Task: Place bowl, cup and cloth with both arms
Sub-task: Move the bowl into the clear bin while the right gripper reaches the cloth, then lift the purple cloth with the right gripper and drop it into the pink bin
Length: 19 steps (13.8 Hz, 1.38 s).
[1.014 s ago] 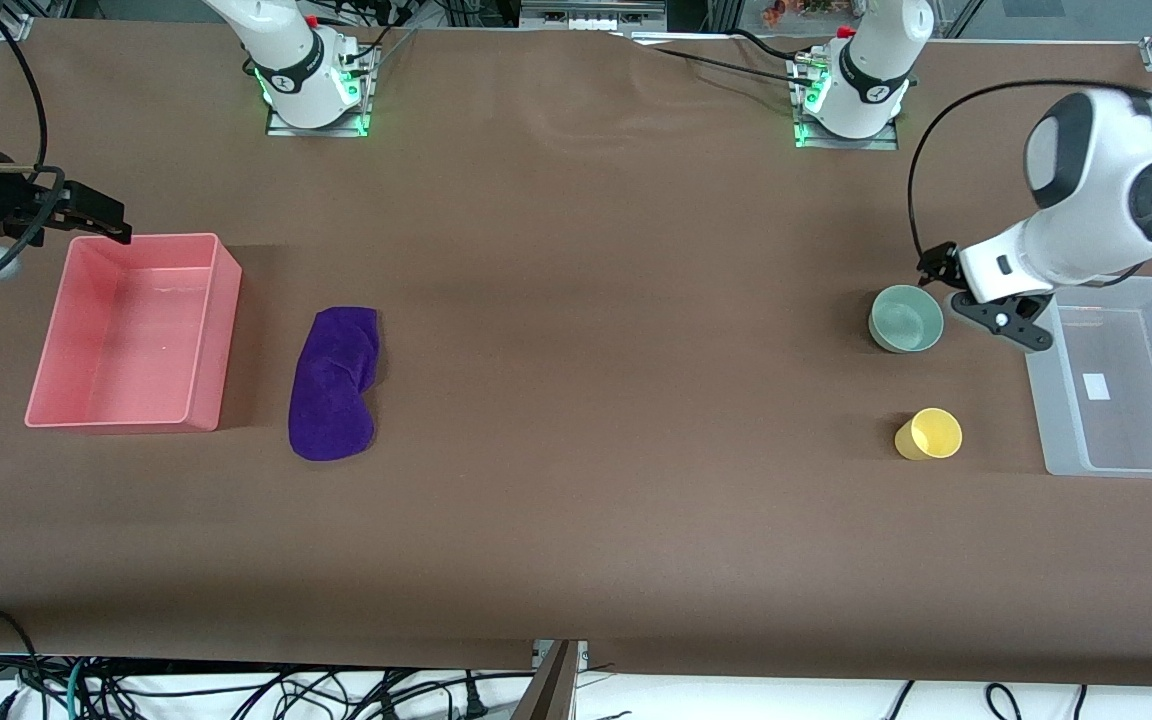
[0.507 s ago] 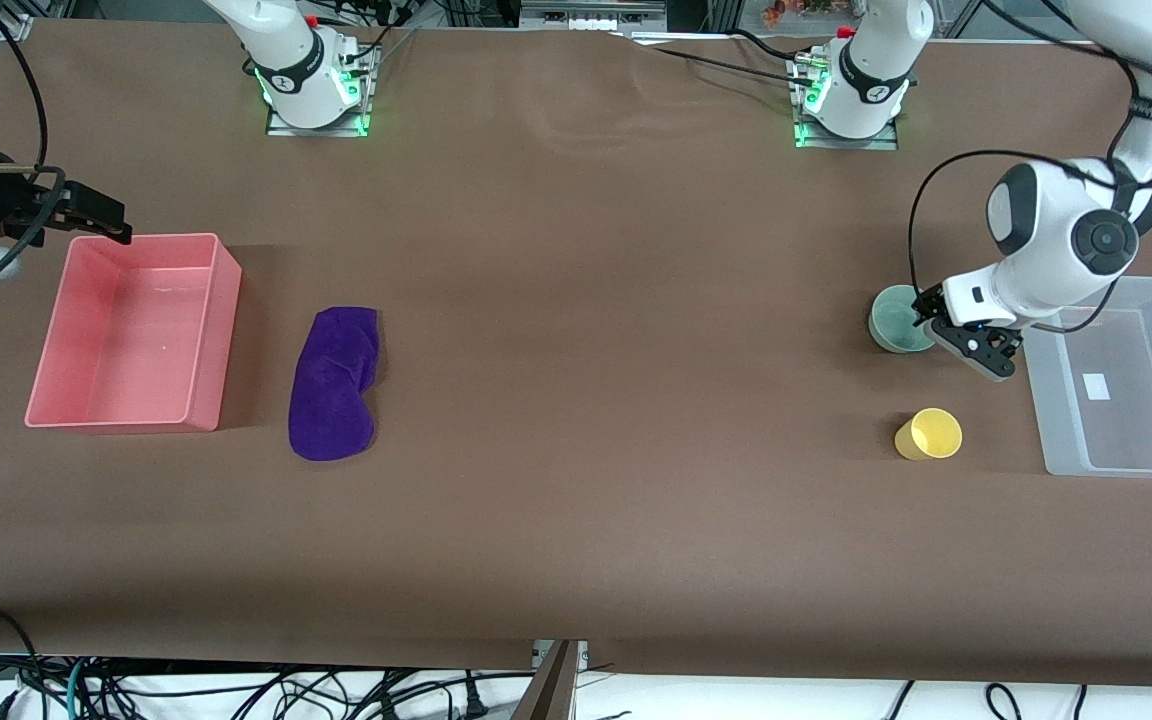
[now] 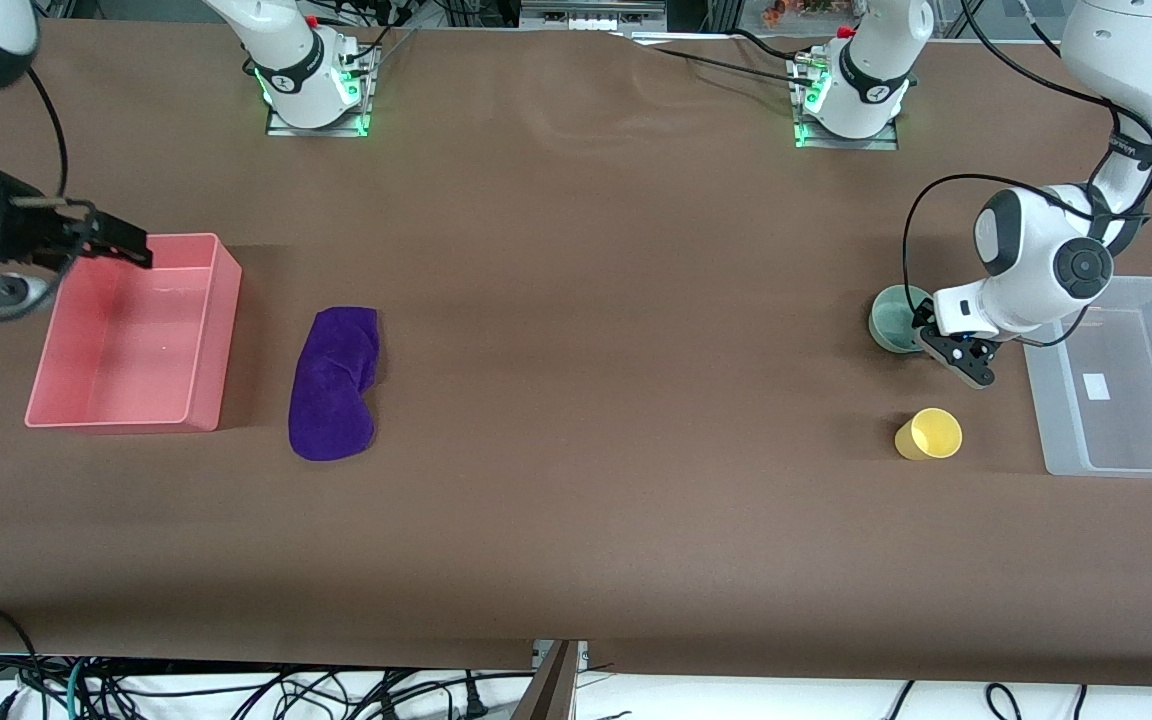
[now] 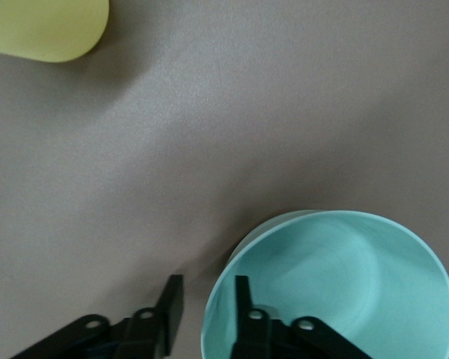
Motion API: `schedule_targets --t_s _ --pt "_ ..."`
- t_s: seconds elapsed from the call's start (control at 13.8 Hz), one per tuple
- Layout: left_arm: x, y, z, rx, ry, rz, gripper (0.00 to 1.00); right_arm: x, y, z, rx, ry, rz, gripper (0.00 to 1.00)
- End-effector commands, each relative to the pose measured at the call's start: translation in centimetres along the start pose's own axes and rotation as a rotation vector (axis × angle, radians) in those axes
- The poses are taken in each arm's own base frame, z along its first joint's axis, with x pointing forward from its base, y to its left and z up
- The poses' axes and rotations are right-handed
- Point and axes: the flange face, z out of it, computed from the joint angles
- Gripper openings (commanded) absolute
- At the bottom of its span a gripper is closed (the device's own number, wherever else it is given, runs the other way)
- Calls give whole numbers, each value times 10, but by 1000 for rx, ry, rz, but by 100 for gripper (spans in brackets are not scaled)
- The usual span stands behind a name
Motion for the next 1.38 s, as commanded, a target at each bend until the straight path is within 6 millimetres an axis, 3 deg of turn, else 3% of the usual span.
schedule_targets --t_s 0.0,0.14,0.29,0.43,0.58,0.65,0.8,1.01,1.09,1.16,1.3 --pt "7 -6 -19 27 17 22 0 21 -9 81 -14 -13 -31 100" --pt "12 -8 -62 58 24 24 0 24 -22 141 -16 1 -48 100" --pt "22 -24 -110 32 -20 16 0 27 -36 199 -7 -7 -60 100" --pt "30 -44 -156 -2 -64 2 0 38 -59 239 -7 -16 -78 100" --pt "31 -61 -187 8 -74 -1 0 47 -82 276 -12 -6 -81 100" --pt "23 -74 -190 12 -70 11 0 49 -88 295 -9 9 -88 100" --pt "-3 -117 -187 26 -74 27 0 51 -93 329 -5 43 -97 100" --pt "-54 -184 -153 -1 -72 42 0 56 -98 355 -2 75 -105 96" --pt "-68 -206 -141 -11 -65 47 0 56 -97 360 0 79 -102 54" --pt "-84 -227 -130 -18 -57 52 0 57 -97 361 -1 78 -103 2" --pt "-109 -258 -103 -35 -38 52 0 59 -98 353 -1 87 -113 0"
